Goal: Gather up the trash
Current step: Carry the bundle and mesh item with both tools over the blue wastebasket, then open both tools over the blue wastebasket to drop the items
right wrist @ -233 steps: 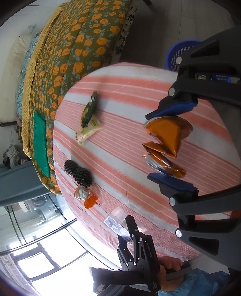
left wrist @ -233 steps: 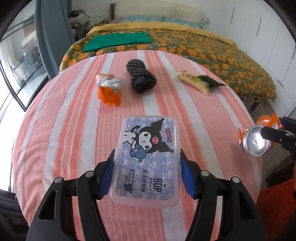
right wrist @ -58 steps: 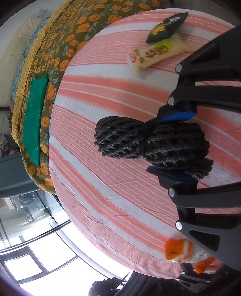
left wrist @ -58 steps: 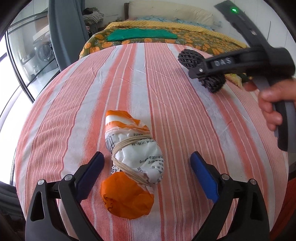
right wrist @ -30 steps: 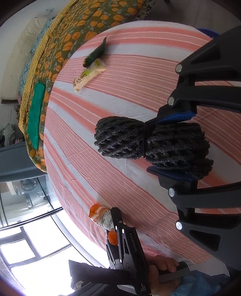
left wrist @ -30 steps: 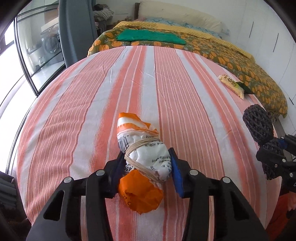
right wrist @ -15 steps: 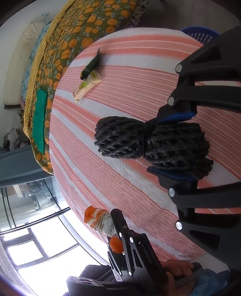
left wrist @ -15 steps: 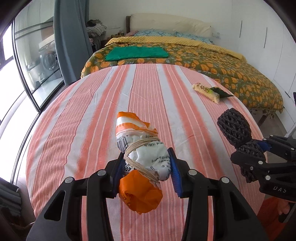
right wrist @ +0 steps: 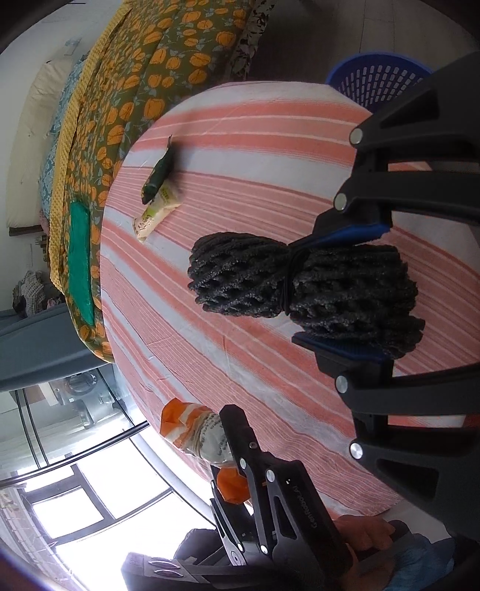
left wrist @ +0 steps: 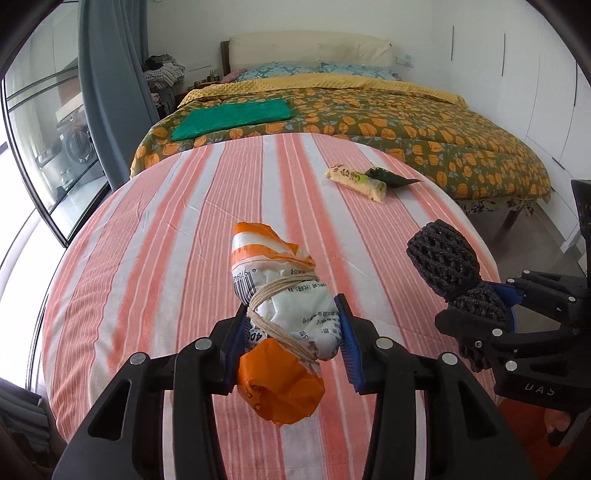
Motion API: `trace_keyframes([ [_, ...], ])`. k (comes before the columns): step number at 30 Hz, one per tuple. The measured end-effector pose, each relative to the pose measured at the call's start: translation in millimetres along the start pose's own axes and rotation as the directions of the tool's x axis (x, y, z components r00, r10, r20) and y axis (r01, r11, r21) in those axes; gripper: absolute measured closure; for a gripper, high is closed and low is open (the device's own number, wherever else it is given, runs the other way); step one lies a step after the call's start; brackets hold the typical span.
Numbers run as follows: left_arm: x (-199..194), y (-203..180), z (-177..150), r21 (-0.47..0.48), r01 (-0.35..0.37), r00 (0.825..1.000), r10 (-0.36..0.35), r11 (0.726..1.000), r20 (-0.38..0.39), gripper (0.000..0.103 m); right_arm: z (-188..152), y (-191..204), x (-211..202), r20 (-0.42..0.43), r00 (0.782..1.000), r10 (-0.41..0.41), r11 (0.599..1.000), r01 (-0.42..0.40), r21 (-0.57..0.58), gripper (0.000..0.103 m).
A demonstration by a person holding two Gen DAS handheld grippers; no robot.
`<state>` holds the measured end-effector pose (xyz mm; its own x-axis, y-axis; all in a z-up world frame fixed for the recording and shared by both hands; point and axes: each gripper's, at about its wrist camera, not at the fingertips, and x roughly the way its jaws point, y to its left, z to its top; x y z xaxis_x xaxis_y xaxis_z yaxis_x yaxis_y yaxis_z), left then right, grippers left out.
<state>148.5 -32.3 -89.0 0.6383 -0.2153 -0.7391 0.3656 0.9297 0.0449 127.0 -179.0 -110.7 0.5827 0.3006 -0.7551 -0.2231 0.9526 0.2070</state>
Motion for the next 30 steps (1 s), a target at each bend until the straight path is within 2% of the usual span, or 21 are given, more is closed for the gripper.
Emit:
trace_keyframes([
  [4,4.9,-14.5,2.6,0.008,0.026,1.0,-0.025,1.0,-0.01,0.061,-4.4,-14.5,-4.9,0.006,1.0,0.006,1.0,-0.006,0.022,0.061],
  [8,12.5,-32.6,-0.3,0.004,0.085,0.995,-0.085,0.996,-0.043,0.061,-12.8,-35.5,-15.9,0.012,1.0,0.005,0.999,-0.005,0.041,0.061],
  [11,17.6,-55.4,-1.9,0.015,0.139,0.988,-0.138,0.99,-0.071,0.061,-22.6,-64.0,-27.6,0.014,1.0,-0.026,0.998,0.025,0.066,0.061],
  [15,19.0,-105.3,1.3,0.05,0.241,0.967,-0.236,0.969,-0.097,0.061,-40.8,-123.3,-45.0,0.002,0.994,-0.108,0.985,0.106,0.137,0.061],
  [21,31.2,-210.0,3.9,0.131,0.401,0.91,-0.379,0.907,-0.167,0.061,-82.9,-230.0,-60.4,-0.069,0.975,-0.212,0.936,0.223,0.272,0.061],
  [25,55.9,-280.0,-1.7,0.19,0.445,0.888,-0.405,0.875,-0.218,0.06,-111.8,-288.2,-57.8,-0.118,0.962,-0.246,0.901,0.272,0.338,0.061],
  [30,107.8,-332.8,-9.8,0.189,0.467,0.87,-0.41,0.864,-0.274,0.06,-126.1,-331.9,-45.4,-0.142,0.961,-0.239,0.881,0.276,0.385,0.061],
])
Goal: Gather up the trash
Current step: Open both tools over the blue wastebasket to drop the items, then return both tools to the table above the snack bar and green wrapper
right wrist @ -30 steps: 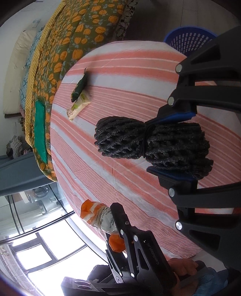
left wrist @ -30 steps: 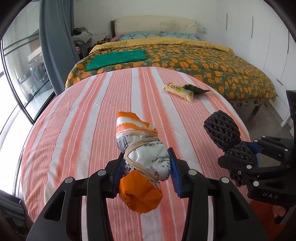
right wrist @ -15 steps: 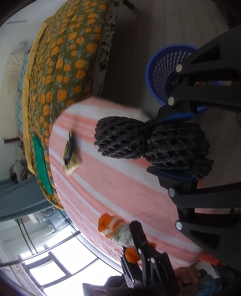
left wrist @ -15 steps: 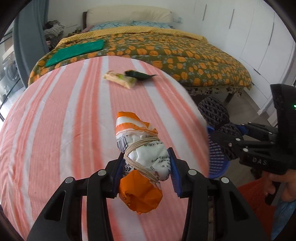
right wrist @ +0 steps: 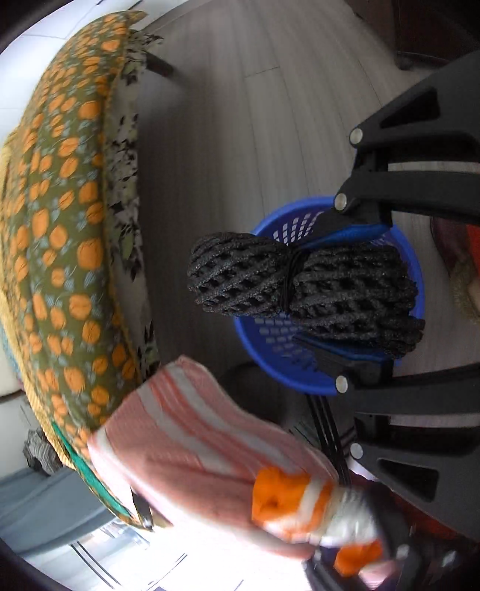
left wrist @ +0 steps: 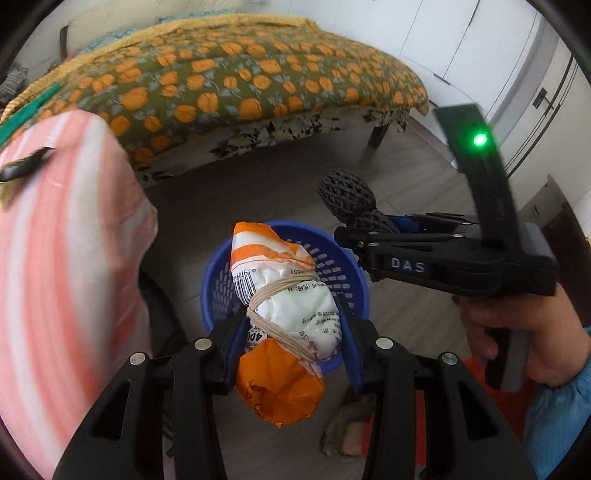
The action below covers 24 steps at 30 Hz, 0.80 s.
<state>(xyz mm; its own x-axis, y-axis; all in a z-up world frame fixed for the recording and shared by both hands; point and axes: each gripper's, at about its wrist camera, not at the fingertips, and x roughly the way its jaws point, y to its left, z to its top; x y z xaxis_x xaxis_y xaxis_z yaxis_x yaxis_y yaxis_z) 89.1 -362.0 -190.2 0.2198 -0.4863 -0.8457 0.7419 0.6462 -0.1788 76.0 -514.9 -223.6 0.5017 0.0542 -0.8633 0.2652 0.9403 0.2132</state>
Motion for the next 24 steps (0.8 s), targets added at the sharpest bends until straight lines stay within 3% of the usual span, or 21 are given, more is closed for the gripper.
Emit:
trace_keyframes([
  [4,45.3,2.9,8.4,-0.029,0.0,0.999,-0.001,1.0,-0.037,0.059,5.4,-19.8,13.8,-0.001,1.0,0.015,0.999,-0.015,0.033,0.059],
  [6,61.9,6.6,11.7,-0.044,-0.011,0.999,0.009,0.999,-0.046,0.048,8.2,-28.3,20.9,0.0,0.999,0.036,0.998,-0.036,0.057,0.057],
  [8,74.9,9.7,15.4,-0.056,-0.026,0.999,0.024,0.998,-0.049,0.036,10.4,-32.9,26.1,-0.002,0.999,0.047,0.996,-0.047,0.079,0.044],
  [11,82.5,14.2,23.6,-0.069,-0.049,0.998,0.046,0.996,-0.045,0.029,14.3,-37.8,27.2,0.005,0.997,0.072,0.991,-0.072,0.114,0.032],
  [16,59.0,14.1,23.2,-0.077,-0.042,0.999,0.042,0.996,-0.004,0.023,20.2,-35.6,13.7,0.05,0.998,0.033,0.991,-0.039,0.126,0.019],
  [24,-30.0,18.8,-8.9,-0.109,0.012,0.993,0.0,0.994,0.115,0.013,28.3,2.9,-29.2,0.188,0.981,-0.044,0.995,0.026,0.101,0.018],
])
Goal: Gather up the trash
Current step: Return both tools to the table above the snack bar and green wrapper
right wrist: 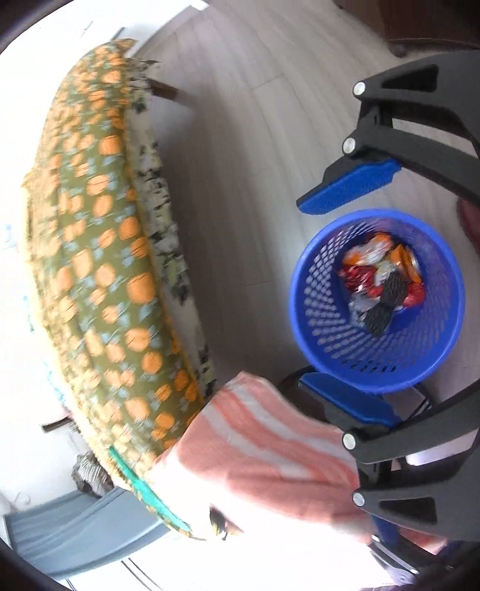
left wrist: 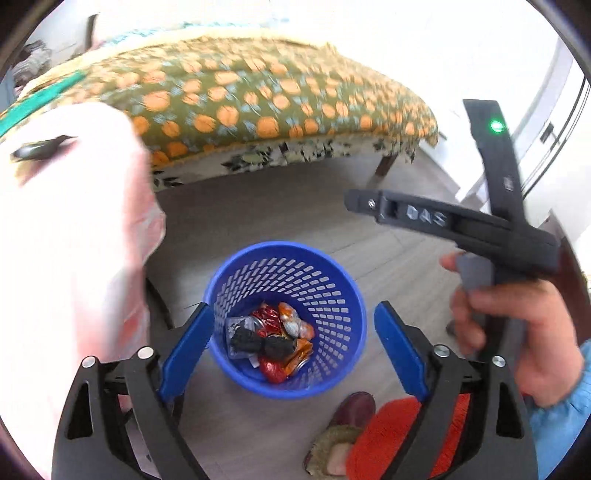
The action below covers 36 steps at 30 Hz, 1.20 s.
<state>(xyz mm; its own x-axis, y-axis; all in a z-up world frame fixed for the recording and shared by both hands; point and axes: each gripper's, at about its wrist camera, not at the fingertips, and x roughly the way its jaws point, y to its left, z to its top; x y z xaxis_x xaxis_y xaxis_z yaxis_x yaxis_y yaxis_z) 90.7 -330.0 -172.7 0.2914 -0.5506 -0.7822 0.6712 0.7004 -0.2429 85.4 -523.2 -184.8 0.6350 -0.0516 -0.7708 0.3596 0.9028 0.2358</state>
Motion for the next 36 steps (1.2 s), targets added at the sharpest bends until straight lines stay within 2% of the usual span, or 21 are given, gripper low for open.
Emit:
trace_keyframes([
  [3,-34.0,23.0,-9.7,-0.037,-0.035,0.999,0.037,0.999,0.034,0.012,5.7,34.5,-14.8,0.062,0.998,0.03,0.998,-0.026,-0.063,0.018],
  [6,-54.3,61.0,-4.6,-0.102,-0.147,0.987,0.153,0.984,0.053,0.012,7.7,76.3,-25.7,0.119,0.99,0.079,0.985,-0.06,-0.163,0.017],
  [9,-61.2,101.9,17.0,-0.164,-0.268,0.957,0.281,0.949,0.065,0.012,4.2,116.9,-32.3,0.157,0.979,0.129,0.958,-0.082,-0.274,0.017],
  [12,-57.5,145.2,44.4,-0.227,-0.347,0.925,0.373,0.91,0.078,0.012,1.6,147.0,-33.0,0.164,0.971,0.171,0.928,-0.103,-0.359,0.017],
  [14,-45.3,172.5,64.5,-0.256,-0.391,0.906,0.418,0.884,0.06,0.012,-0.1,161.5,-31.2,0.154,0.97,0.188,0.912,-0.114,-0.395,0.017],
  [17,-23.7,198.5,90.8,-0.259,-0.427,0.893,0.448,0.866,0.025,0.012,1.1,174.8,-25.7,0.143,0.97,0.198,0.899,-0.122,-0.422,0.018],
  [21,-2.9,208.9,114.7,-0.236,-0.466,0.879,0.477,0.853,-0.014,0.012,1.5,187.8,-17.7,0.121,0.971,0.205,0.89,-0.133,-0.436,0.018],
  [24,-2.9,225.9,120.1,-0.267,-0.517,0.848,0.529,0.813,-0.029,0.012,0.4,191.5,-14.9,0.109,0.972,0.21,0.887,-0.142,-0.439,0.018],
  [26,-7.9,242.4,117.1,-0.322,-0.517,0.845,0.532,0.793,-0.046,0.012,0.6,193.0,-13.2,0.109,0.971,0.211,0.887,-0.144,-0.438,0.018],
  [28,-19.8,258.2,108.4,-0.364,-0.499,0.853,0.52,0.786,-0.048,0.012,1.0,193.6,-13.5,0.109,0.97,0.216,0.888,-0.149,-0.436,0.018],
  [33,-55.0,283.5,73.7,-0.355,-0.535,0.832,0.551,0.767,-0.062,0.012,-1.7,200.7,-10.7,0.097,0.97,0.224,0.879,-0.159,-0.449,0.018],
  [35,-66.7,292.8,63.0,-0.361,-0.533,0.833,0.549,0.766,-0.064,0.012,-4.4,204.6,-7.2,0.083,0.971,0.223,0.874,-0.162,-0.458,0.018],
  [36,-72.4,297.7,58.8,-0.364,-0.521,0.84,0.538,0.772,-0.061,0.012,-6.2,207.2,-5.4,0.077,0.972,0.222,0.871,-0.162,-0.463,0.018],
])
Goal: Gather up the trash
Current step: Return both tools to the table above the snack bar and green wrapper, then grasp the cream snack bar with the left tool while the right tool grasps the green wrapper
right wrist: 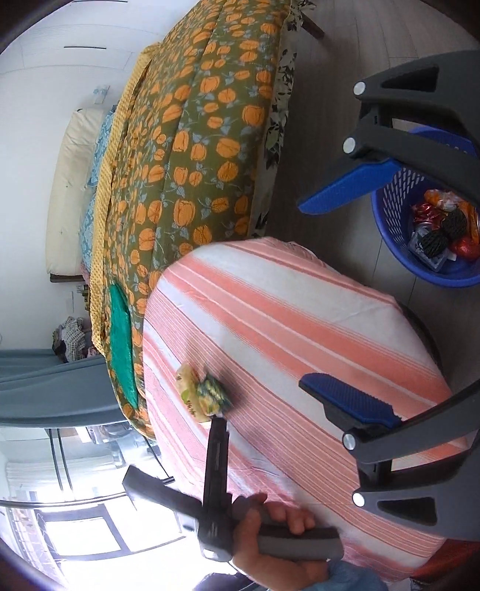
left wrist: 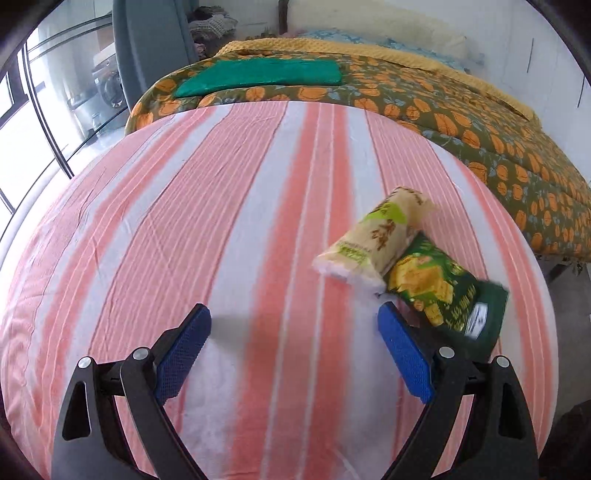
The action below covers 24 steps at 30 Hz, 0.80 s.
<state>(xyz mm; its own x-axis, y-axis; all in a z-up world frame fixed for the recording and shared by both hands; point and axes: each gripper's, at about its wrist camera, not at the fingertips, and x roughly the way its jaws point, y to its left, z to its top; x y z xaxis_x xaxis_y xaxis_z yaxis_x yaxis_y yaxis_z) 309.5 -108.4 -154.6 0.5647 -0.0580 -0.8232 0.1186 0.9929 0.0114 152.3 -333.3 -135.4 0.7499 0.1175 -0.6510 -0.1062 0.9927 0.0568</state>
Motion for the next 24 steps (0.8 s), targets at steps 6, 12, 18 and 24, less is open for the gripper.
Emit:
trace_keyframes([
  [6,-5.0,2.9,13.5,0.126,0.083,0.995,-0.089,0.989,0.04,0.012,-2.7,15.0,7.1,-0.007,1.0,0.01,0.999,-0.01,-0.033,0.018],
  [12,5.7,-8.9,50.9,0.216,0.168,0.982,-0.183,0.962,0.05,0.017,-4.9,21.1,12.6,-0.019,1.0,0.009,0.999,-0.01,-0.041,0.018],
  [18,25.4,-41.1,58.1,0.357,0.212,0.977,-0.209,0.91,-0.046,0.057,-4.0,17.0,16.9,-0.03,0.999,0.012,1.0,-0.012,-0.02,0.018],
  [24,28.1,-16.9,57.8,0.233,0.275,0.961,-0.266,0.933,-0.07,0.081,-1.5,15.4,18.6,-0.029,0.999,0.014,1.0,-0.014,-0.01,0.018],
])
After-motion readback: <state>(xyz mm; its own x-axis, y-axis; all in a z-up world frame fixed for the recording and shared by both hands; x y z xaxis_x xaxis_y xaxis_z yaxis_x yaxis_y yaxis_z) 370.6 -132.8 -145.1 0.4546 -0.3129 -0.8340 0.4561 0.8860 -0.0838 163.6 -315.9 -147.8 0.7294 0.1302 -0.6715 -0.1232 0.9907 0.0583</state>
